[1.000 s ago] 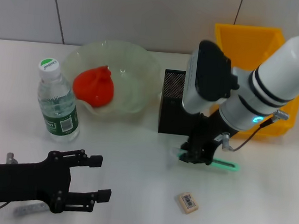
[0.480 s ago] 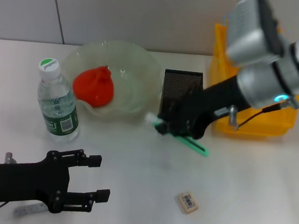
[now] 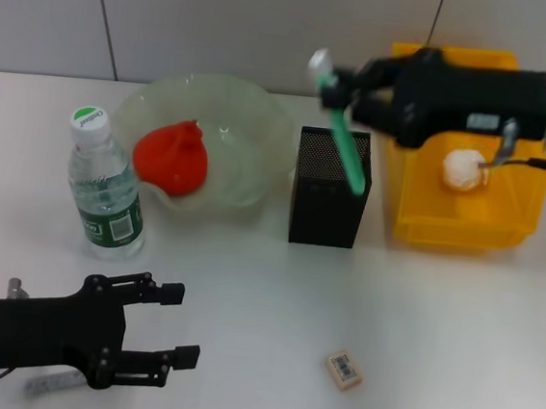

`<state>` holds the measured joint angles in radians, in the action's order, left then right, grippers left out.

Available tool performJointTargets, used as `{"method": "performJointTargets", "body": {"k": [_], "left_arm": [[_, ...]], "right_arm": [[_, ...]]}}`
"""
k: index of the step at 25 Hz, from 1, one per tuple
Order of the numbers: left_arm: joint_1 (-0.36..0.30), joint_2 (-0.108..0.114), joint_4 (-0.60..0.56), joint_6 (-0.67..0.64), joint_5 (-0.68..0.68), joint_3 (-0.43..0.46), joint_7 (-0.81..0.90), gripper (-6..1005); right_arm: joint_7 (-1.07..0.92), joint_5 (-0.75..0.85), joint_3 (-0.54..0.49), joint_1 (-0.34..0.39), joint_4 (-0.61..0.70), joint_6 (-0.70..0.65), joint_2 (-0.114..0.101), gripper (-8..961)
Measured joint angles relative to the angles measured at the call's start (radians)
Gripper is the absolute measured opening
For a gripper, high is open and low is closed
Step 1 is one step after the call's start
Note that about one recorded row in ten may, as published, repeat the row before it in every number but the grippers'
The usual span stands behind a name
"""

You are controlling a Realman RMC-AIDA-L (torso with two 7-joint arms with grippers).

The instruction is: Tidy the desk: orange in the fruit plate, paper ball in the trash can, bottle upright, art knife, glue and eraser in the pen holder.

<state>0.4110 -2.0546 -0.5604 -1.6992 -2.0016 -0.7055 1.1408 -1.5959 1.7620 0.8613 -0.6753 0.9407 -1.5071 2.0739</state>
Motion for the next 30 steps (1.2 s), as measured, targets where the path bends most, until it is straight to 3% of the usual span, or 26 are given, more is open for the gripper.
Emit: {"method": "performJointTargets", "body": {"k": [7,10,20,30], "left_arm": [[0.000,0.001,0.000,0.000,0.000,-0.002,-0.001,808],[0.000,0.001,-0.001,0.000,-0.002,-0.003,-0.001,808],[-0.002,0.001,-0.001,0.000,-0.008,-0.005,-0.001,808],[-0.011,0.001,-0.007,-0.025,-0.006,-0.005,-0.001,809]], "right_arm": [[0.064,-0.075,-0.046,-0.010,-0.138,0.125,0.002,174],[0.088,-0.077,-0.039,-0.044,-0.223,0.229,0.006,175],[0.162,-0.079,-0.040,-0.129,-0.397,0.400,0.011,179],[0.221,-0.077,-0.041,-0.147,-0.453,0.423,0.012,182]]}}
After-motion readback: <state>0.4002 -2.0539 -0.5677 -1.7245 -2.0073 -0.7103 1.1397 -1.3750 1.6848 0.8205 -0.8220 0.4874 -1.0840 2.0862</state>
